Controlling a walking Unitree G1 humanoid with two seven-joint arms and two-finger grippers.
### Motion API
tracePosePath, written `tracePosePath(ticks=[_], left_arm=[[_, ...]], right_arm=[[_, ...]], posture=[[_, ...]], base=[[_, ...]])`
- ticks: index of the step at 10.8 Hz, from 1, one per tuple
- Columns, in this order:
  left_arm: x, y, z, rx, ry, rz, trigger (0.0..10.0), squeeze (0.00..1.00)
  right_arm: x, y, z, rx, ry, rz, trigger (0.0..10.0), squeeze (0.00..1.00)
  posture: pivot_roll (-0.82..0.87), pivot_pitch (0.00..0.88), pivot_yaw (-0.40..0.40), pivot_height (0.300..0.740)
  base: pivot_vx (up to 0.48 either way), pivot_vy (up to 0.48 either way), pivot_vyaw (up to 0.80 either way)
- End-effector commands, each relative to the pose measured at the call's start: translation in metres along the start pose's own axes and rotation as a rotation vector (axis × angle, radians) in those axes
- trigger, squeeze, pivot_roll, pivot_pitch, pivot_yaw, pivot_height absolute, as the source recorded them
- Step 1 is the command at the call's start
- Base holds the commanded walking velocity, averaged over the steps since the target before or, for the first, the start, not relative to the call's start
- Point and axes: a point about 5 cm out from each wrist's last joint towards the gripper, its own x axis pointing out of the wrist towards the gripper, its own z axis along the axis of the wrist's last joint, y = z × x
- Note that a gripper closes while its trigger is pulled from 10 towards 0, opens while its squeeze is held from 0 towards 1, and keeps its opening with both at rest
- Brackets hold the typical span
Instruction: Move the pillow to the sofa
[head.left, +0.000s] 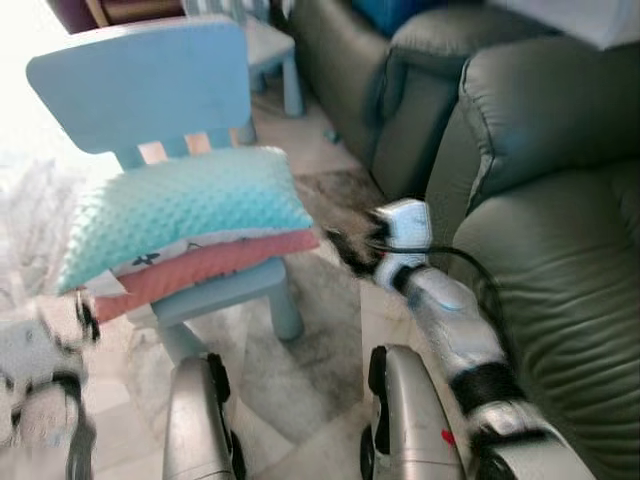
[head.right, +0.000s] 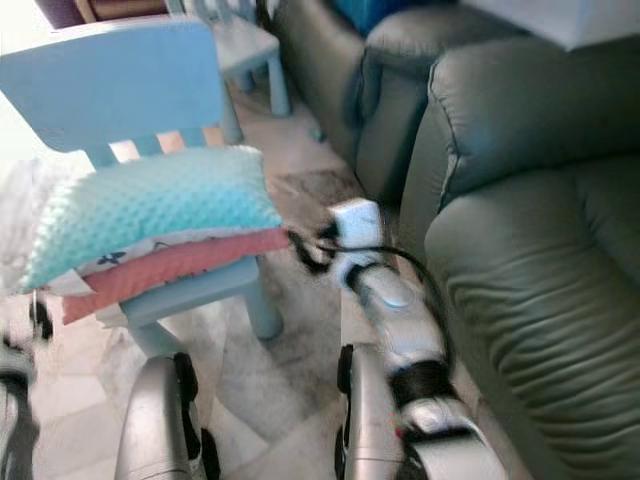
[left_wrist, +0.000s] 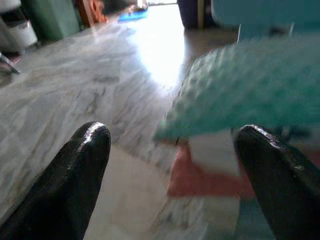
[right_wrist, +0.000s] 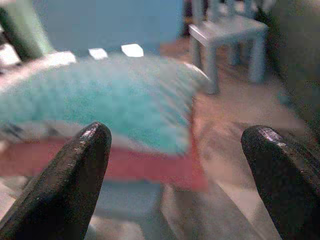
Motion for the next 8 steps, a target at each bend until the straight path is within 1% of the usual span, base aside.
tracePosePath(ticks=[1,2,3,4,5,6,7,8], left_arm=[[0.005,0.014,0.000,0.025,0.008,0.046,10.0,0.00],[0.014,0.018,0.009,0.019,0.006,0.068,10.0,0.00],[0.018,0.021,0.011,0.014,0.003,0.078,10.0,0.00],[0.030,0.026,0.009,-0.031,0.037,0.111,10.0,0.00],[0.039,0.025,0.010,-0.039,0.051,0.087,10.0,0.00],[0.046,0.021,0.010,-0.027,0.076,0.049,10.0,0.00],[0.055,0.021,0.014,-0.010,0.079,0.023,10.0,0.00],[0.060,0.020,0.018,-0.008,0.065,0.001,10.0,0.00]], right_arm=[[0.007,0.000,0.007,-0.024,-0.011,0.013,10.0,0.00],[0.016,0.001,0.015,-0.026,-0.001,0.015,10.0,0.00],[0.018,0.001,0.017,-0.033,0.001,0.016,10.0,0.00],[0.025,0.004,0.016,-0.007,0.026,0.026,10.0,0.00],[0.030,0.008,0.016,0.035,0.031,0.041,10.0,0.00],[0.033,0.014,0.015,0.050,0.059,0.087,10.0,0.00],[0.037,0.017,0.019,0.041,0.065,0.128,10.0,0.00],[0.040,0.017,0.022,0.052,0.072,0.131,10.0,0.00]], posture=[[-0.08,0.080,0.004,0.497],[-0.09,0.099,0.003,0.497],[-0.09,0.111,0.003,0.497],[-0.09,0.151,-0.004,0.497],[-0.09,0.179,-0.010,0.497],[-0.09,0.212,-0.016,0.497],[-0.09,0.252,-0.025,0.497],[-0.09,0.266,-0.028,0.497]], base=[[0.000,0.000,0.00],[0.000,0.000,0.00],[0.000,0.000,0.00],[0.000,0.000,0.00],[0.000,0.000,0.00],[0.000,0.000,0.00],[0.000,0.000,0.00],[0.000,0.000,0.00]])
